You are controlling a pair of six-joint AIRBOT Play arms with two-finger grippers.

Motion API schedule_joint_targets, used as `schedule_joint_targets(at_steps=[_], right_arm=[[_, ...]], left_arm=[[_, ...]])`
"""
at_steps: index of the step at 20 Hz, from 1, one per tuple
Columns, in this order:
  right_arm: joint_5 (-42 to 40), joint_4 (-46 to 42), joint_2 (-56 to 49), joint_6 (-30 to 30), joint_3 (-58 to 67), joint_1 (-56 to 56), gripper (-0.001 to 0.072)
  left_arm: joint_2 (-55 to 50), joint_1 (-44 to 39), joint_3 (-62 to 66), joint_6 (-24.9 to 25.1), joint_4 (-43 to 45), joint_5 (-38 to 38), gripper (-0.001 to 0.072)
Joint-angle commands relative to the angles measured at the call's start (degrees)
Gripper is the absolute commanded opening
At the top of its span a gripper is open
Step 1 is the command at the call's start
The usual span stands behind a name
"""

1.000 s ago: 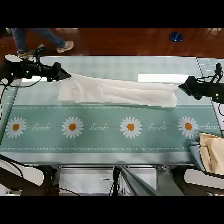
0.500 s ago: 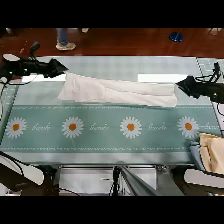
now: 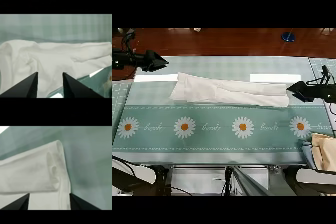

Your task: Fold the shirts.

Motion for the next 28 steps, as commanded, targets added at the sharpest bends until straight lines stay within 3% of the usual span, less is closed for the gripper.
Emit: schedule_joint_targets(at_steps=[1, 4, 6, 7, 8, 10, 13, 16, 22, 26, 28], right_arm=[[0.39, 6.12, -5.73, -1.9, 0.17, 0.02, 0.0576], [-1.03, 8.33, -9.07, -1.79, 0.17, 1.27, 0.0559], [-1.22, 10.67, -10.58, -1.75, 0.17, 3.96, 0.0323], [-1.25, 12.98, -11.02, -2.75, 0.2, 5.33, 0.0132], [-0.98, 16.0, -10.86, -4.35, 0.28, 6.12, 0.0024], [5.25, 20.35, -9.33, -9.11, 2.43, 6.21, 0.0023], [12.79, 16.61, -1.66, -5.99, 6.4, 5.79, 0.0023], [14.21, 9.2, 8.44, 0.9, 8.28, 5.79, 0.0022], [22.73, -3.45, 24.7, 9.2, 8.28, 5.79, 0.0022], [26.38, -5.6, 34.23, 12.37, 8.28, 5.81, 0.0022], [26.6, -5.64, 37.62, 13.62, 8.28, 5.81, 0.0023]], left_arm=[[0.22, -1.51, 0.22, 0.09, -0.07, -2.82, 0.0366], [0.17, -2.82, 0.22, 0.11, -0.09, -2.78, 0.0366], [0.17, -3.43, 0.22, 0.11, -0.07, -2.78, 0.0366], [0.17, -3.69, 0.22, 0.07, -0.09, -2.78, 0.0366], [0.2, -3.89, 0.22, 0.07, -0.11, -2.86, 0.0355], [0.42, -4.0, 0.24, 0.07, -0.15, -3.69, 0.0155], [1.49, -4.87, 0.24, 0.0, -2.19, -3.93, 0.0023], [2.51, -8.79, 0.24, -2.34, -6.14, -3.85, 0.0022], [2.16, -24.74, 0.2, -6.62, -4.31, -1.75, 0.0022], [1.73, -34.29, 0.2, -10.58, 3.61, -0.94, 0.0023], [0.85, -38.38, 0.2, -12.02, 3.61, 0.28, 0.0023]])
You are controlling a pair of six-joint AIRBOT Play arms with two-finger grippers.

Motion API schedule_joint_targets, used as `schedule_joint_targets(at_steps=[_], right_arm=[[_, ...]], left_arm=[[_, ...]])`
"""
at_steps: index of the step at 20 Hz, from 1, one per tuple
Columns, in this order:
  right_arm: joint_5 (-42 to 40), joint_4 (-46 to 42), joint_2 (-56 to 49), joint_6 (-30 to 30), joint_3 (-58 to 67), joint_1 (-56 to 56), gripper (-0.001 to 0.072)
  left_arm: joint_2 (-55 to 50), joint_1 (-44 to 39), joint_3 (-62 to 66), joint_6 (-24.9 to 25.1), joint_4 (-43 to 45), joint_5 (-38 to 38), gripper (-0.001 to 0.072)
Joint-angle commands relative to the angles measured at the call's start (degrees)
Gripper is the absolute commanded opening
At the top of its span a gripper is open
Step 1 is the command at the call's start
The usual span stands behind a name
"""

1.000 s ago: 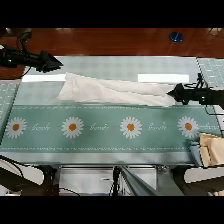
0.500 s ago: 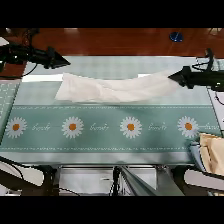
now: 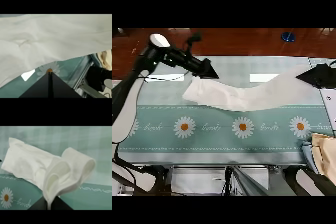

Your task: Fold the shirts.

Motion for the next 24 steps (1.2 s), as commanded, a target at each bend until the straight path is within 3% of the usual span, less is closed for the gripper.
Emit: schedule_joint_targets(at_steps=[1, 7, 12, 17, 21, 24], right_arm=[[2.19, -1.81, 6.58, 3.28, 0.04, 0.02, 0.0022], [3.76, -1.68, 8.33, 3.54, 0.04, 0.02, 0.0022], [3.76, -1.77, 8.33, 3.41, 0.04, 0.02, 0.0023], [3.69, -1.73, 8.33, 3.26, 0.04, 0.02, 0.0023], [3.72, -2.23, 8.33, 3.26, 0.04, 0.02, 0.0023], [3.26, -0.87, 8.31, 3.5, 0.0, 0.07, 0.0022]], left_arm=[[-1.4, -8.28, 0.02, -3.43, 2.73, 2.69, 0.0023], [-8.17, -18.25, 0.02, -6.23, 1.75, 4.9, 0.0023], [-12.68, -23.37, 0.04, -7.54, -6.34, 12.96, 0.0023], [-18.27, -28.15, 0.04, -9.53, -13.4, 16.11, 0.0023], [-18.08, -26.21, 0.72, -3.37, -22.4, 20.02, 0.0022], [-12.7, -17.66, 2.75, 4.2, -22.43, 12.92, 0.0021]])
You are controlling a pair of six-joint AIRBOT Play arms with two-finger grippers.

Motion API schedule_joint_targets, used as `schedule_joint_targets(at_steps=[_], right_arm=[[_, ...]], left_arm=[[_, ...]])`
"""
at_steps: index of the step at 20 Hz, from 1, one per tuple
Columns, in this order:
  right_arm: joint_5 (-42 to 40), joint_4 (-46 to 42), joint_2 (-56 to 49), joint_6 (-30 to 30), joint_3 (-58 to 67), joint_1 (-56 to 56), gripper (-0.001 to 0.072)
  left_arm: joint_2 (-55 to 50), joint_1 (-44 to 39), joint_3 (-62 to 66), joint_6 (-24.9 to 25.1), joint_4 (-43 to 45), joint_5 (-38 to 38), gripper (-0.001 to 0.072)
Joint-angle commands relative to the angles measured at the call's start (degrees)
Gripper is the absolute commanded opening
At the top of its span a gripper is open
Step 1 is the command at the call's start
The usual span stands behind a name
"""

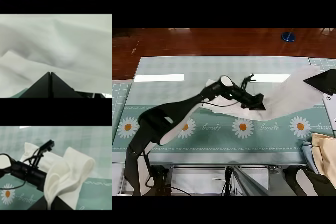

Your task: Fold the shirts.

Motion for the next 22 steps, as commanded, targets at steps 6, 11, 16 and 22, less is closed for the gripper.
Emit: schedule_joint_targets(at_steps=[6, 11, 16, 22], right_arm=[[-12.96, 3.15, -3.72, 2.01, -0.26, 7.98, 0.0023], [-30.36, 3.08, -16.61, 3.21, -0.26, 26.8, 0.0023], [-47.45, 7.08, -31.56, 3.17, -0.26, 40.02, 0.0024], [-62.97, 16.72, -40.3, 3.1, -0.2, 50.07, 0.0024]], left_arm=[[23.41, 32.76, 1.62, 17.53, -2.89, -22.6, 0.0022], [33.53, 52.39, 1.6, 14.73, -1.9, -30.29, 0.0022], [35.98, 59.19, 1.55, 14.78, -1.84, -35.8, 0.0022], [35.76, 54.64, 1.55, 15.02, -1.81, -36.39, 0.0022]])
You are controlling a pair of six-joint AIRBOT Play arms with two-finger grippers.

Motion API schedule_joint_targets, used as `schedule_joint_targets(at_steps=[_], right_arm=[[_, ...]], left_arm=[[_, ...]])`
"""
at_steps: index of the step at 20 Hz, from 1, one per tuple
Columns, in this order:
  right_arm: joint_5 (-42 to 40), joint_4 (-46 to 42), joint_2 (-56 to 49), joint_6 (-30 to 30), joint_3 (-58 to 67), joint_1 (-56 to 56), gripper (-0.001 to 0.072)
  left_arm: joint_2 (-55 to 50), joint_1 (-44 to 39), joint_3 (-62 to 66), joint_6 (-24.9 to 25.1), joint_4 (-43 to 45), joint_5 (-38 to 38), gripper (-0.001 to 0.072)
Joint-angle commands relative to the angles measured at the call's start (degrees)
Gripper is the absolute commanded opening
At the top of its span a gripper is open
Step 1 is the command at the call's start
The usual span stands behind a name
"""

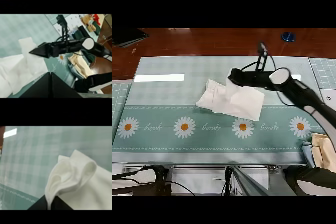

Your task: Fold the shirts.

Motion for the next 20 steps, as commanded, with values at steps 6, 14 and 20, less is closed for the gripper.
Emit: schedule_joint_targets(at_steps=[6, 14, 20], right_arm=[[-14.19, 6.88, -4.85, -0.33, 0.35, 8.9, 0.0361], [7.39, -3.08, 7.26, -7.02, 4.85, -4.13, 0.0426], [48.13, -48.76, 17.88, 5.11, 3.15, -32.59, 0.0424]], left_arm=[[0.11, -8.94, -0.07, 0.83, 8.79, -0.94, 0.0022], [-0.31, -11.3, -4.87, 0.79, 16.96, -0.66, 0.0023], [-0.33, -11.3, -9.53, -0.92, 30.97, 1.95, 0.0023]])
